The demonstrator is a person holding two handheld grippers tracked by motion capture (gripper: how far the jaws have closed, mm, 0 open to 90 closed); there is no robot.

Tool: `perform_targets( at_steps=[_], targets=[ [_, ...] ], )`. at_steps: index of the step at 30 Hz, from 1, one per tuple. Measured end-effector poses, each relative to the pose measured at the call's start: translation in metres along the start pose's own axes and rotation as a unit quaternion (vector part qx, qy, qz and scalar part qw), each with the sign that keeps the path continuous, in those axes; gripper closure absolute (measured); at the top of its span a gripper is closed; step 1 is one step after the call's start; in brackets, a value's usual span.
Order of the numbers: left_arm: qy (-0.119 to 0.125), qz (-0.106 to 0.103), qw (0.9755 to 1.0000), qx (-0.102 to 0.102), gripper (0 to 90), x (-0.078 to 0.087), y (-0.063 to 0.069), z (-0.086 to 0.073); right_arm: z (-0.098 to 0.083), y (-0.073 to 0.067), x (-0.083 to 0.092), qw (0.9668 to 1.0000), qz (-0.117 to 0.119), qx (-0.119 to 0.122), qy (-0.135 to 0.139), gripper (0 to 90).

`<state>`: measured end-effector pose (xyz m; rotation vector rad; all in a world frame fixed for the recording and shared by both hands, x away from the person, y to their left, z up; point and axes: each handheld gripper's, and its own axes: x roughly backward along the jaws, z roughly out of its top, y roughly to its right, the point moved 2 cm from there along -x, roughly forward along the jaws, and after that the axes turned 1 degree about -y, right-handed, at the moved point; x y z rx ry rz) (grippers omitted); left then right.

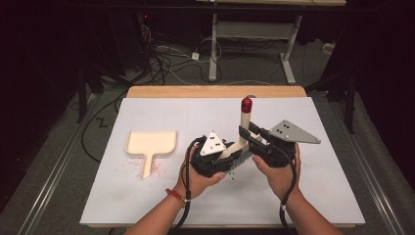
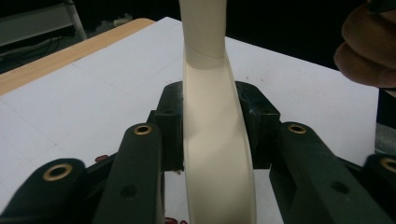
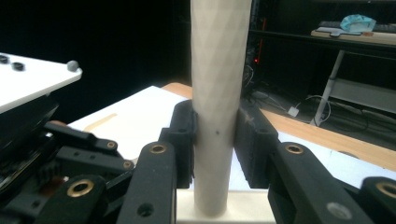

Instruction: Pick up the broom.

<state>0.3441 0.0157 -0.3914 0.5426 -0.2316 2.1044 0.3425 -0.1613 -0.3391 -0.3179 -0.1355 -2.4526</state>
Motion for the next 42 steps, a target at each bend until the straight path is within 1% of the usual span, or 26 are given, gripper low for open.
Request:
perform_targets(
  at_steps=[4,8,9,10,12,13,15,16,17,18,19,22,23,24,25,29,31,32,33,34,36,37,38,39,40,42],
  targets=[
    [-0.006,0.005,0.9998,-0.020,65.4,0.004,-0.003,-0.003,-0.001,-0.005,0.003,0.9999,0.012,0.004,-0.007,69.8],
    [-0.020,-0.007,0.9988,-0.044,65.5,0.016,-0.008,-0.005,-0.002,-0.005,0.005,0.9990,0.044,0.012,-0.005,68.5],
    [-0.020,-0.007,0.9988,-0.044,65.6,0.016,-0.008,-0.005,-0.002,-0.005,0.005,0.9990,0.044,0.012,-0.005,68.5],
    [-0.023,-0.012,0.9986,-0.047,65.5,0.020,-0.009,-0.005,-0.002,-0.004,0.006,0.9972,0.070,0.028,-0.008,64.8],
    [-0.030,-0.017,0.9979,-0.055,65.6,0.025,-0.011,-0.007,-0.003,-0.004,0.007,0.9961,0.082,0.029,-0.010,63.9],
    [-0.032,-0.020,0.9977,-0.056,65.6,0.028,-0.012,-0.008,-0.007,-0.001,0.010,0.9915,0.116,0.052,-0.027,63.1],
    [-0.036,-0.029,0.9972,-0.059,65.6,0.035,-0.014,-0.010,-0.011,0.001,0.013,0.9866,0.140,0.073,-0.040,60.1],
    [-0.039,-0.035,0.9967,-0.062,65.6,0.039,-0.015,-0.011,-0.011,0.001,0.013,0.9866,0.140,0.073,-0.040,60.1],
    [-0.042,-0.044,0.9959,-0.067,65.6,0.044,-0.016,-0.013,-0.013,0.002,0.015,0.9840,0.149,0.085,-0.048,57.9],
    [-0.045,-0.049,0.9953,-0.070,65.6,0.047,-0.016,-0.014,-0.019,0.005,0.017,0.9772,0.173,0.105,-0.064,54.5],
    [-0.051,-0.058,0.9942,-0.075,65.6,0.051,-0.017,-0.015,-0.019,0.005,0.017,0.9772,0.173,0.105,-0.064,54.5],
    [-0.062,-0.080,0.9906,-0.092,65.5,0.061,-0.015,-0.017,-0.026,0.006,0.019,0.9656,0.205,0.133,-0.089,50.6],
    [-0.065,-0.089,0.9892,-0.097,65.5,0.063,-0.014,-0.017,-0.029,0.004,0.018,0.9587,0.220,0.148,-0.103,47.6],
    [-0.065,-0.096,0.9883,-0.099,65.5,0.065,-0.013,-0.017,-0.030,0.003,0.018,0.9568,0.223,0.153,-0.107,47.5],
    [-0.067,-0.105,0.9867,-0.104,65.5,0.066,-0.012,-0.018,-0.030,0.003,0.018,0.9568,0.223,0.153,-0.107,47.5],
    [-0.076,-0.128,0.9814,-0.121,65.5,0.068,-0.008,-0.017,-0.032,-0.001,0.013,0.9483,0.245,0.164,-0.116,46.3],
    [-0.077,-0.141,0.9788,-0.127,65.5,0.068,-0.007,-0.018,-0.033,-0.002,0.010,0.9422,0.264,0.166,-0.122,46.4],
    [-0.080,-0.143,0.9776,-0.132,65.5,0.068,-0.007,-0.018,-0.036,-0.003,0.005,0.9355,0.277,0.173,-0.134,46.5],
    [-0.080,-0.146,0.9769,-0.134,65.5,0.067,-0.006,-0.018,-0.036,-0.003,0.005,0.9355,0.277,0.173,-0.134,46.5],
    [-0.080,-0.151,0.9758,-0.136,65.5,0.067,-0.006,-0.018,-0.039,-0.005,0.000,0.9275,0.296,0.174,-0.147,46.6],
    [-0.078,-0.157,0.9752,-0.136,65.5,0.067,-0.006,-0.018,-0.043,-0.006,-0.004,0.9185,0.317,0.175,-0.159,46.7],
    [-0.074,-0.165,0.9744,-0.134,65.4,0.066,-0.006,-0.019,-0.046,-0.008,-0.008,0.9116,0.331,0.175,-0.169,47.4],
    [-0.073,-0.170,0.9733,-0.135,65.4,0.067,-0.007,-0.019,-0.046,-0.008,-0.008,0.9116,0.331,0.175,-0.169,47.4],
    [-0.072,-0.176,0.9727,-0.133,65.5,0.066,-0.008,-0.020,-0.048,-0.008,-0.010,0.9086,0.339,0.173,-0.172,50.4],
    [-0.073,-0.180,0.9720,-0.133,65.4,0.066,-0.009,-0.020,-0.050,-0.010,-0.015,0.9028,0.356,0.170,-0.172,56.6],
    [-0.077,-0.185,0.9709,-0.131,65.3,0.065,-0.010,-0.022,-0.052,-0.012,-0.018,0.8996,0.366,0.168,-0.169,58.4]
  ],
)
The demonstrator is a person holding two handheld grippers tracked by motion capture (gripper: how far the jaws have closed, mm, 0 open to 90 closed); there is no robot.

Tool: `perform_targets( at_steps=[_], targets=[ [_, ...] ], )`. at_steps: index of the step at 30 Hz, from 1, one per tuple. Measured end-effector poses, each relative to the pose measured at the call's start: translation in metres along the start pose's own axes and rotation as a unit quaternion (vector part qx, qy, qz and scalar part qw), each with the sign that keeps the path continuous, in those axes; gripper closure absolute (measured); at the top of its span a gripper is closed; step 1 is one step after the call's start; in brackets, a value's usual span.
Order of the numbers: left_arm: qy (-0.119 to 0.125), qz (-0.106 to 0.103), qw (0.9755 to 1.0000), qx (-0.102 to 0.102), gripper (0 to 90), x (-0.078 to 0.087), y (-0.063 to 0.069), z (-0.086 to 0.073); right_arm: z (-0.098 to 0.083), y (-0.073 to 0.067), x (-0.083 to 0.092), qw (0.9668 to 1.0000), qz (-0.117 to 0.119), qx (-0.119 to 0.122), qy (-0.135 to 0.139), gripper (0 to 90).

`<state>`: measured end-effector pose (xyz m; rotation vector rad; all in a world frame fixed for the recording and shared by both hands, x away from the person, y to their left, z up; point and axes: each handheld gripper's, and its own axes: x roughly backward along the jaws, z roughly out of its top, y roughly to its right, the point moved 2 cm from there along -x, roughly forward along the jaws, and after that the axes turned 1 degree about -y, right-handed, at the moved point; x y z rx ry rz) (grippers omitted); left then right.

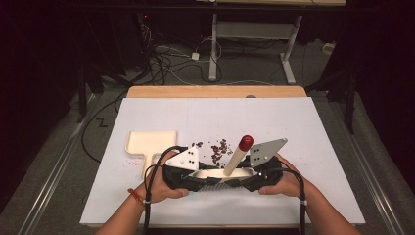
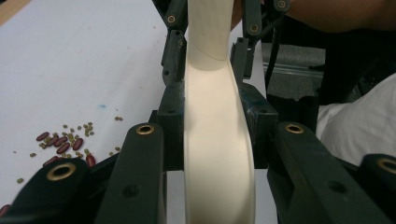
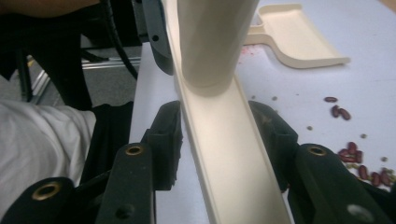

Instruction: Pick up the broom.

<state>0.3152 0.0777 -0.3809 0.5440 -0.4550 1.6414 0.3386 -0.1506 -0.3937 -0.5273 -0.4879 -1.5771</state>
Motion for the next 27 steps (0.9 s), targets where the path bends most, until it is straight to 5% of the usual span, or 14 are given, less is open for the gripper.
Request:
perform_targets(
  at_steps=[6,9,10,14,16,21,22,24,25,27],
  targets=[
    [-0.015,0.006,0.9999,0.004,57.2,-0.001,-0.005,-0.007,-0.004,-0.002,-0.007,0.9999,0.009,0.004,-0.003,66.4],
    [-0.019,0.051,0.9984,0.014,45.0,0.003,-0.008,-0.011,-0.002,-0.005,-0.007,0.9999,-0.006,-0.011,-0.004,67.1],
    [-0.022,0.069,0.9973,0.014,34.6,0.004,-0.008,-0.011,-0.001,-0.004,-0.004,0.9997,-0.018,-0.015,0.000,67.1],
    [-0.033,0.151,0.9877,0.027,29.3,0.014,-0.007,-0.019,-0.001,-0.003,0.006,0.9984,-0.049,-0.025,0.010,67.1],
    [-0.042,0.201,0.9777,0.045,25.9,0.021,-0.008,-0.027,-0.001,-0.002,0.013,0.9969,-0.073,-0.027,0.013,67.1],
    [-0.050,0.278,0.9565,0.073,21.8,0.038,-0.008,-0.052,-0.004,0.005,0.028,0.9905,-0.131,-0.040,0.013,67.1],
    [-0.052,0.289,0.9523,0.083,20.5,0.042,-0.008,-0.057,-0.006,0.007,0.032,0.9866,-0.156,-0.045,0.011,67.1],
    [-0.050,0.309,0.9441,0.104,19.6,0.049,-0.008,-0.067,-0.007,0.009,0.033,0.9851,-0.165,-0.047,0.011,67.1],
    [-0.049,0.325,0.9375,0.116,19.6,0.054,-0.007,-0.074,-0.010,0.014,0.038,0.9811,-0.182,-0.066,0.015,67.1],
    [-0.046,0.341,0.9300,0.129,19.6,0.061,-0.006,-0.084,-0.012,0.016,0.041,0.9795,-0.187,-0.072,0.017,67.1]
  ],
)
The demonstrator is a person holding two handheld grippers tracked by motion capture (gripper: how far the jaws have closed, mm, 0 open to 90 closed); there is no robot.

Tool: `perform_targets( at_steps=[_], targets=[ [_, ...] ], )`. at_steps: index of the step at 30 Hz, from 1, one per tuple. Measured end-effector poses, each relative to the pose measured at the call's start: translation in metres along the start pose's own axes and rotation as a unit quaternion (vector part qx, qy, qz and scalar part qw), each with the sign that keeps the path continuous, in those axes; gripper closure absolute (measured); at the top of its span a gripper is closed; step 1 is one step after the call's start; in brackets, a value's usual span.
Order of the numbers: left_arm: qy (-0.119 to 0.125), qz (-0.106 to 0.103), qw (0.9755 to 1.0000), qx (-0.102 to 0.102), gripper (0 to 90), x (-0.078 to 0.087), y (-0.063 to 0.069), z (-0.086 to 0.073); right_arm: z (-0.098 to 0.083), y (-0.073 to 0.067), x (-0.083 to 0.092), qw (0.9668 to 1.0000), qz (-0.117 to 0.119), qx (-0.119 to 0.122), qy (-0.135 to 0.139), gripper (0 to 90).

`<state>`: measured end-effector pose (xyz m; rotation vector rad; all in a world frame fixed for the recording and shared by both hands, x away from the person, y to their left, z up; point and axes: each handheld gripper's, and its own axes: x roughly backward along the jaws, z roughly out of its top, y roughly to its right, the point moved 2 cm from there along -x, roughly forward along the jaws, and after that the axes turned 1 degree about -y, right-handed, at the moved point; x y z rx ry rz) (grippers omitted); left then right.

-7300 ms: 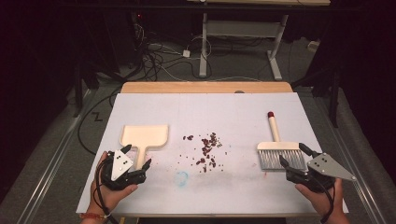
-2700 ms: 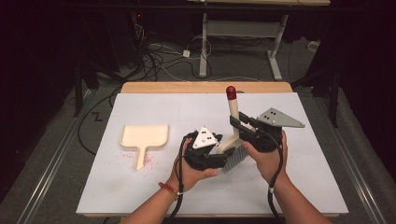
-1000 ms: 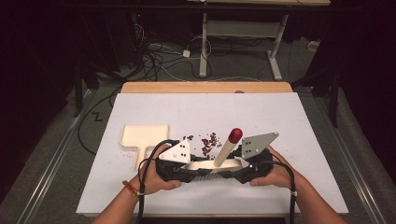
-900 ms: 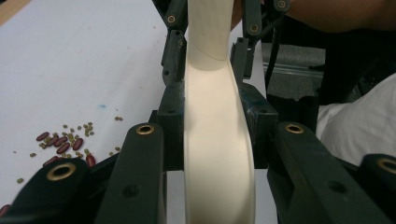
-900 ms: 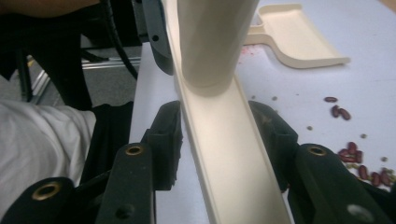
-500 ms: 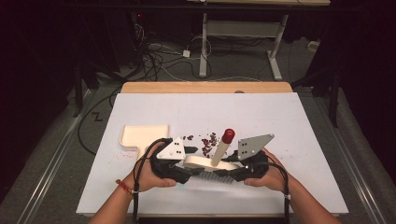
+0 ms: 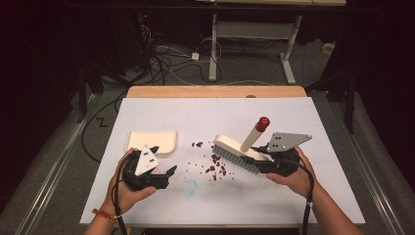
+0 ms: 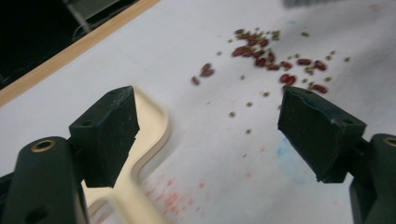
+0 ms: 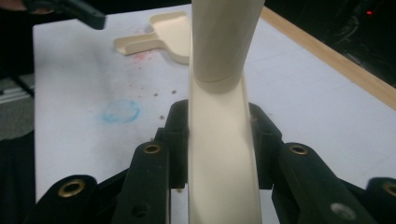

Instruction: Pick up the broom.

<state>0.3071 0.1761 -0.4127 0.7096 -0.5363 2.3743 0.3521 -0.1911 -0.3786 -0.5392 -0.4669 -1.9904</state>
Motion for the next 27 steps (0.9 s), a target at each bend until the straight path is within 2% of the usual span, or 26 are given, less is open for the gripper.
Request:
perform_targets(
  at_steps=[1,2,4,5,7,9,10,13,14,16,20,23,27],
  targets=[
    [0.001,0.010,0.9999,0.004,19.6,0.002,-0.002,-0.005,-0.001,0.006,0.002,0.9999,-0.011,-0.010,0.005,67.1],
    [0.004,0.019,0.9998,-0.001,19.6,0.004,-0.004,-0.009,-0.001,0.006,0.002,0.9999,-0.011,-0.010,0.005,67.1],
    [0.004,0.032,0.9995,0.006,19.6,0.008,-0.006,-0.018,-0.003,0.011,0.005,0.9997,-0.013,-0.021,0.007,67.1],
    [0.000,0.038,0.9992,0.014,21.3,0.009,-0.004,-0.023,-0.005,0.014,0.007,0.9995,-0.017,-0.026,0.011,67.1],
    [0.000,0.054,0.9985,0.012,22.1,0.009,-0.001,-0.032,-0.005,0.015,0.008,0.9993,-0.022,-0.028,0.009,67.0],
    [0.002,0.058,0.9982,0.015,22.2,0.011,0.002,-0.038,-0.006,0.019,0.009,0.9982,-0.049,-0.034,0.004,67.1],
    [0.001,0.062,0.9980,0.015,22.2,0.011,0.003,-0.040,-0.006,0.019,0.009,0.9982,-0.049,-0.034,0.004,67.1],
    [0.002,0.066,0.9973,0.032,21.6,0.010,0.002,-0.042,-0.010,0.026,0.011,0.9965,-0.076,-0.033,0.002,67.1],
    [0.001,0.069,0.9970,0.035,21.6,0.010,0.002,-0.042,-0.010,0.026,0.011,0.9965,-0.076,-0.033,0.002,67.1],
    [-0.001,0.072,0.9967,0.038,20.1,0.010,0.001,-0.043,-0.012,0.032,0.010,0.9947,-0.096,-0.036,-0.002,67.1],
    [0.000,0.076,0.9962,0.042,20.1,0.013,0.000,-0.046,-0.018,0.045,0.012,0.9927,-0.108,-0.054,0.004,67.1],
    [0.000,0.074,0.9961,0.048,20.1,0.013,0.000,-0.049,-0.021,0.055,0.013,0.9898,-0.127,-0.064,0.003,67.1],
    [-0.006,0.076,0.9962,0.042,19.3,0.013,0.001,-0.051,-0.027,0.065,0.011,0.9861,-0.150,-0.072,-0.005,67.1]
  ],
)
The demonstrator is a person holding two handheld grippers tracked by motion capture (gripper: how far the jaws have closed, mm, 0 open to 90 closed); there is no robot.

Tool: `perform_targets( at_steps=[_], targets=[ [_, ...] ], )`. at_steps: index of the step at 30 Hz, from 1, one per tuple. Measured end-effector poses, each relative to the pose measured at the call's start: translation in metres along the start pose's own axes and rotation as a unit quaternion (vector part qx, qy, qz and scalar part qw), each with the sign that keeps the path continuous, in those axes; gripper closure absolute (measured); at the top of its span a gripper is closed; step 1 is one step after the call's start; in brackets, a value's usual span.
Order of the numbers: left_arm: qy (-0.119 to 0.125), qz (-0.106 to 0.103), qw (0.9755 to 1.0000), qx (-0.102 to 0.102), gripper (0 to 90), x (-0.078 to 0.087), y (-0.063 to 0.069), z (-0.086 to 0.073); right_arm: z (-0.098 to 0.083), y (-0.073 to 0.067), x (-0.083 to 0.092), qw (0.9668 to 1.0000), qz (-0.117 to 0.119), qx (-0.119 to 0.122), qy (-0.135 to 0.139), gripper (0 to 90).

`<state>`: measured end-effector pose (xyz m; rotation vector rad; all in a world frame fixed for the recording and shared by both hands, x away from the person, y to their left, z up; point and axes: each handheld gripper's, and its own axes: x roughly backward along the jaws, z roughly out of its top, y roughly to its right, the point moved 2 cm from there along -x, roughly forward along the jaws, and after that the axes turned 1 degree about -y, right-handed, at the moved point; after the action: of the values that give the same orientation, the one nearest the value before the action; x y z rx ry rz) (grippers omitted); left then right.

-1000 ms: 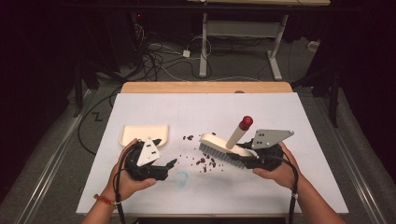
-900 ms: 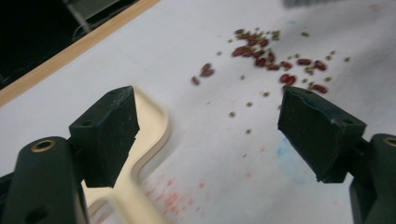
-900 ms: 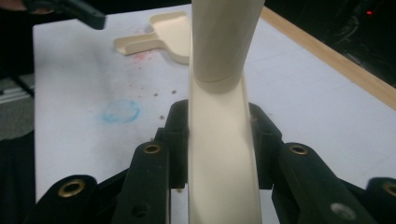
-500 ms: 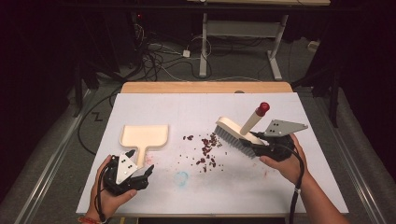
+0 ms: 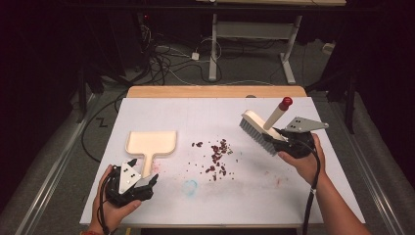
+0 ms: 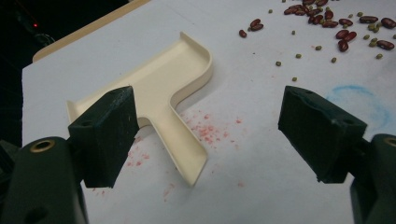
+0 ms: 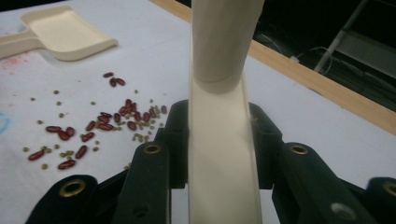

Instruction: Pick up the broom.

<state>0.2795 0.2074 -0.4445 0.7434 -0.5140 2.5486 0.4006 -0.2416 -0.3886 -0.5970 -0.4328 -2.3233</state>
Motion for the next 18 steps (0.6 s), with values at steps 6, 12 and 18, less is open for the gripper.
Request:
perform_targets(
  at_steps=[6,12,18],
  targets=[
    [-0.005,0.001,1.0000,-0.003,19.3,0.003,0.000,-0.004,-0.007,0.004,-0.014,0.9998,-0.002,-0.014,-0.013,67.1],
    [-0.008,-0.004,1.0000,-0.003,19.3,0.005,0.000,-0.008,-0.007,0.003,-0.023,0.9997,0.001,-0.018,-0.016,67.1],
    [-0.006,-0.008,0.9999,-0.010,19.3,0.006,0.001,-0.008,-0.008,0.001,-0.030,0.9997,-0.005,-0.010,-0.020,67.1]
  ],
)
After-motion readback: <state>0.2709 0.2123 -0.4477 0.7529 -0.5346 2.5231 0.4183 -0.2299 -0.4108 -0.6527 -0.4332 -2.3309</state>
